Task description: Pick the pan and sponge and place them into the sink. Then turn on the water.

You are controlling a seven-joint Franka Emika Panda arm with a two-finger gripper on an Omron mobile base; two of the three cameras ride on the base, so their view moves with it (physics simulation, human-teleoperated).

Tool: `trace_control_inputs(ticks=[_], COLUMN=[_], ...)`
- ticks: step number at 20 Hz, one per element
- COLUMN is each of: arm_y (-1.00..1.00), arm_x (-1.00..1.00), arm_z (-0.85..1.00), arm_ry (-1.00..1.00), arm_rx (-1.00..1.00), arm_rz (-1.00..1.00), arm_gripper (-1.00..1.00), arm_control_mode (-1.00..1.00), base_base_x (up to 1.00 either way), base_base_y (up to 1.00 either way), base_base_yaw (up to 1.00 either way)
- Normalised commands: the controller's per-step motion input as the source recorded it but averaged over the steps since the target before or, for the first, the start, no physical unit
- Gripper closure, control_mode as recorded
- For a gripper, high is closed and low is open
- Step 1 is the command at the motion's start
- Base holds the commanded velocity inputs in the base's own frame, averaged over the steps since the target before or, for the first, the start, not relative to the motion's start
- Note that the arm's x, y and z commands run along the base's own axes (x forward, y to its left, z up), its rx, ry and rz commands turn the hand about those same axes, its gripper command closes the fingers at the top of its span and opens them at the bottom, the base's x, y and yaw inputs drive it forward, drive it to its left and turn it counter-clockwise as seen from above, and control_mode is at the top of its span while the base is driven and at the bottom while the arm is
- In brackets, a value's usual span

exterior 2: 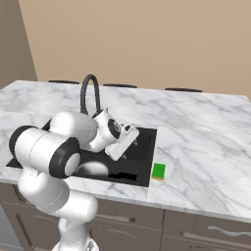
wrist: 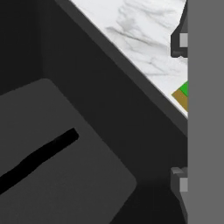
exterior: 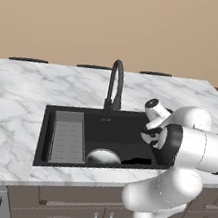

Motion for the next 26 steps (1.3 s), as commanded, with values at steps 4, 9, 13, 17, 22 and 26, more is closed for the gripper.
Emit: trace_control_inputs(ticks=[4,9,13,17,22,26], arm_y=[-0.03,-0.20,-0.30,-0.32,-0.17,-0.18], arm_x=[-0.03,-0.13,-0.18,-0.16,-0.01,-0.04], arm_z=[0.00,0.08,0.34,0.25,0.12,0.08], arm_ry=[0.00,-0.06,-0.05,-0.03,-0.04,-0.01], arm_rx=[0.00,0.05,0.14,0.17,0.08,0.07], arm_rz=[-0.21,-0.09,-0.02,-0.02,-0.12,-0.14], arm_gripper=[-1.00,-1.00,-1.00,-1.00,-1.00,-1.00], arm_control_mode=[-1.00,-1.00,-1.00,-1.00,-1.00,-1.00], base_base_x=[0.00,0.00,0.00,0.00,0.00,0.00], base_base_y=[0.00,0.00,0.00,0.00,0.00,0.00], base_base_yaw=[0.00,0.00,0.00,0.00,0.00,0.00])
